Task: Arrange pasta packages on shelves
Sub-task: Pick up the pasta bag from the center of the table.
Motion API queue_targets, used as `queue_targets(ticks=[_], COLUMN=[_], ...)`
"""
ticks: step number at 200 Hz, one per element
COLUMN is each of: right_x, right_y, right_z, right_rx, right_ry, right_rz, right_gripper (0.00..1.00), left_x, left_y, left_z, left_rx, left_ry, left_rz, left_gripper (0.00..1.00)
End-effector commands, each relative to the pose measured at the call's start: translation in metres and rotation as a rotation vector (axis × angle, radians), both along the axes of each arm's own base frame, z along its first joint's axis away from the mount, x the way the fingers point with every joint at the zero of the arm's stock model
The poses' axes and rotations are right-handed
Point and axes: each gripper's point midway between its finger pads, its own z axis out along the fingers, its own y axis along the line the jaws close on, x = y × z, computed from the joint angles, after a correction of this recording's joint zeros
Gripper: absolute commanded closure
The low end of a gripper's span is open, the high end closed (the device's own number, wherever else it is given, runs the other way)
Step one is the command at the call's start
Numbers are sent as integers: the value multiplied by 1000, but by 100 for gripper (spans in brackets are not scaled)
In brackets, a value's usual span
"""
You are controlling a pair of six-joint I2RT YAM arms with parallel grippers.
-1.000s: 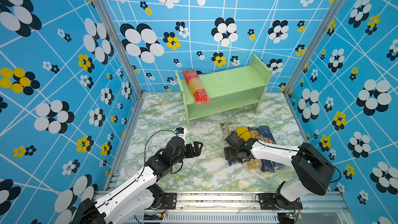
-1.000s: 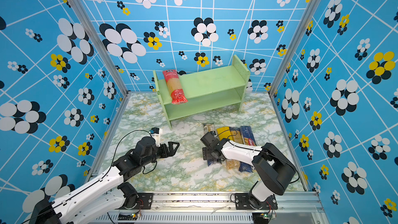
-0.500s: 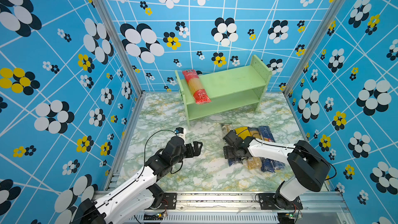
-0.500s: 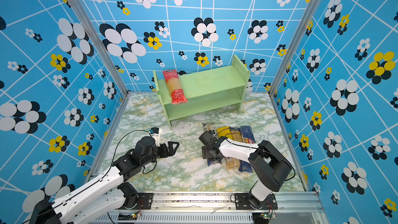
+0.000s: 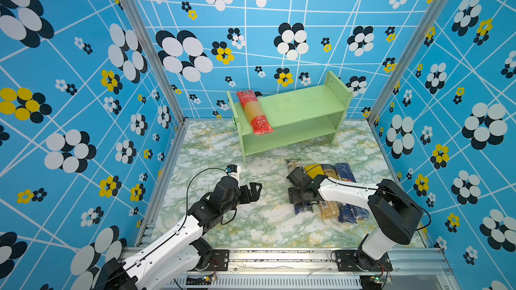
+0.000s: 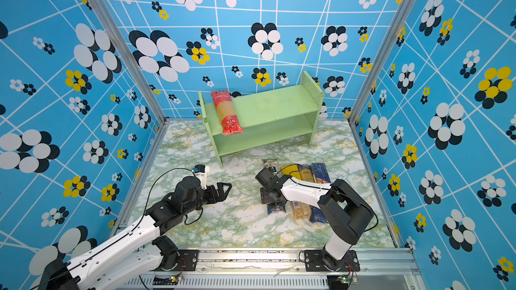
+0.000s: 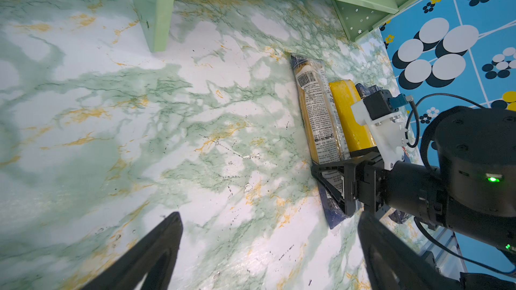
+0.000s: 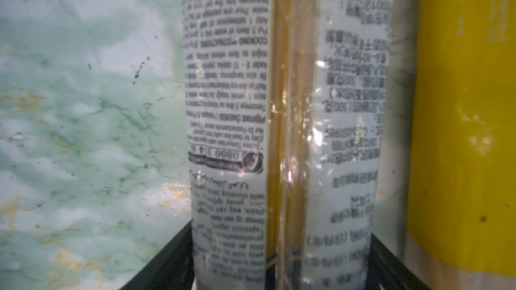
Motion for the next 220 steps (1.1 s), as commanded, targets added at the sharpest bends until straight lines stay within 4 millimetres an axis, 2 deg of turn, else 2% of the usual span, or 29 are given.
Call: queue_targets(ticks=[1,33,69,125,176,220], right_x=[-48,-53,-60,-66,-69,-75], right_y=[-18,-21,-26,-25,-26,-26], right_z=[-47,-50,-54,-59,-56,-56], right_rx=[-76,-76,-74,-74,-71,-64], right_ry=[212,224,229,235,230,229], right_rz=[50,50,44,56,51,45], right_gripper=[19,21,19,19,21,17], left_x=[0,0,0,-2,-4,-5], left_y=[3,2,2,2,6,7], left_z=[-1,0,2,0,1,-2], left_rx=[6,3,1,-2,0,1], left_ry=[4,5,3,8,1,6], left_rz=[1,-1,-1,1,10,10], left_gripper=[1,1,1,1,1,1])
